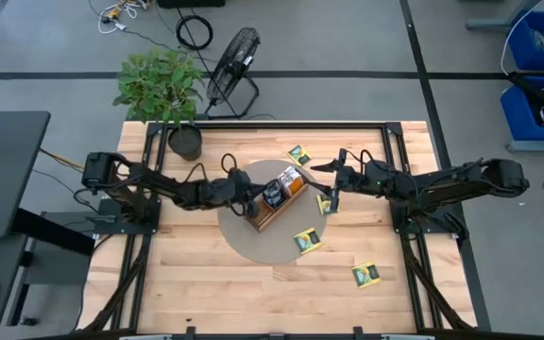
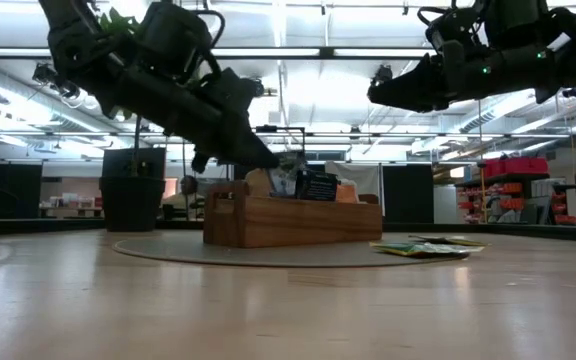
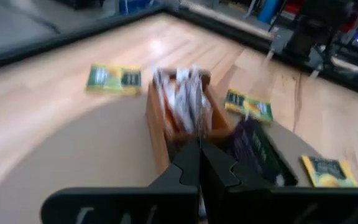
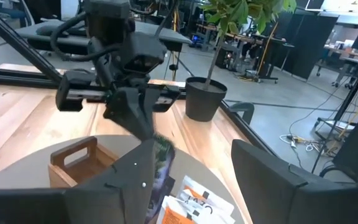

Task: Pick & Place Tea
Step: Put the purple tea bag into the middle section of the wooden organizer, then put the yellow tea bag into the left section of the wooden organizer

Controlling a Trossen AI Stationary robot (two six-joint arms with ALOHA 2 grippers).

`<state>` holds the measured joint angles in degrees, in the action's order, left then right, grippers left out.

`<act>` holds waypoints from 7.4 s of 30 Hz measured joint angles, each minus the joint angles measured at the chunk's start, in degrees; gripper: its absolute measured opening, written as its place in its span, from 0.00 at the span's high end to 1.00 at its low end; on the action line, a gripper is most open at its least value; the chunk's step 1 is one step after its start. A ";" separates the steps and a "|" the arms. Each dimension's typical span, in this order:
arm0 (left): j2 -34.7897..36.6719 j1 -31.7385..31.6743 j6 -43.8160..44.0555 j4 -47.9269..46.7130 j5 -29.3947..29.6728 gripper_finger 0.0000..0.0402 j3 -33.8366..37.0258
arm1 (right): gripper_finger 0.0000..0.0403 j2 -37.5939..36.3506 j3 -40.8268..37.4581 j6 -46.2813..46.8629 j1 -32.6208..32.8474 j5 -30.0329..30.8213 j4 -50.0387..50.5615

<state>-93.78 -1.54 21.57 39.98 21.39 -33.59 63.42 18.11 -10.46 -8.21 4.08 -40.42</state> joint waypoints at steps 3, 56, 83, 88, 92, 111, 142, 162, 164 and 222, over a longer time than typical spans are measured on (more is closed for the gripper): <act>-0.59 0.38 3.61 -1.48 0.03 1.00 0.13 | 0.45 0.00 0.00 -0.06 0.00 0.00 0.15; -1.97 1.47 -5.10 6.41 -1.31 0.63 0.11 | 0.45 0.07 0.04 1.68 0.00 -1.39 2.36; -0.98 7.70 -15.66 36.25 -6.40 0.70 16.21 | 0.46 -0.28 -11.41 13.82 2.77 1.57 -4.27; -0.98 8.26 -15.02 36.53 -6.60 0.70 16.31 | 0.46 -0.33 -11.40 18.06 1.08 1.91 2.72; -0.98 8.29 -15.21 36.42 -6.62 0.70 16.31 | 0.46 -0.86 -11.39 20.76 0.01 4.86 9.84; -0.98 8.26 -16.40 36.10 -6.62 0.70 16.33 | 0.46 -1.06 -7.89 20.48 -4.50 4.37 32.87; -1.05 8.11 -16.26 34.22 -6.62 0.70 16.33 | 0.89 14.75 -7.64 26.75 -5.79 5.24 21.71; -1.05 8.11 -15.21 34.69 -6.60 0.70 16.33 | 1.00 1.71 -8.17 25.41 -0.15 9.60 27.02; -1.05 8.11 -14.54 35.29 -6.61 0.70 16.31 | 1.00 -0.37 -8.13 25.19 0.85 10.08 27.42; -1.03 1.97 3.28 19.44 -15.32 0.41 -2.18 | 1.00 13.48 12.33 -18.14 26.48 38.97 8.38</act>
<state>-94.80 0.43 24.85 59.42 6.07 -35.77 76.89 30.44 -28.60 18.27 43.05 -32.05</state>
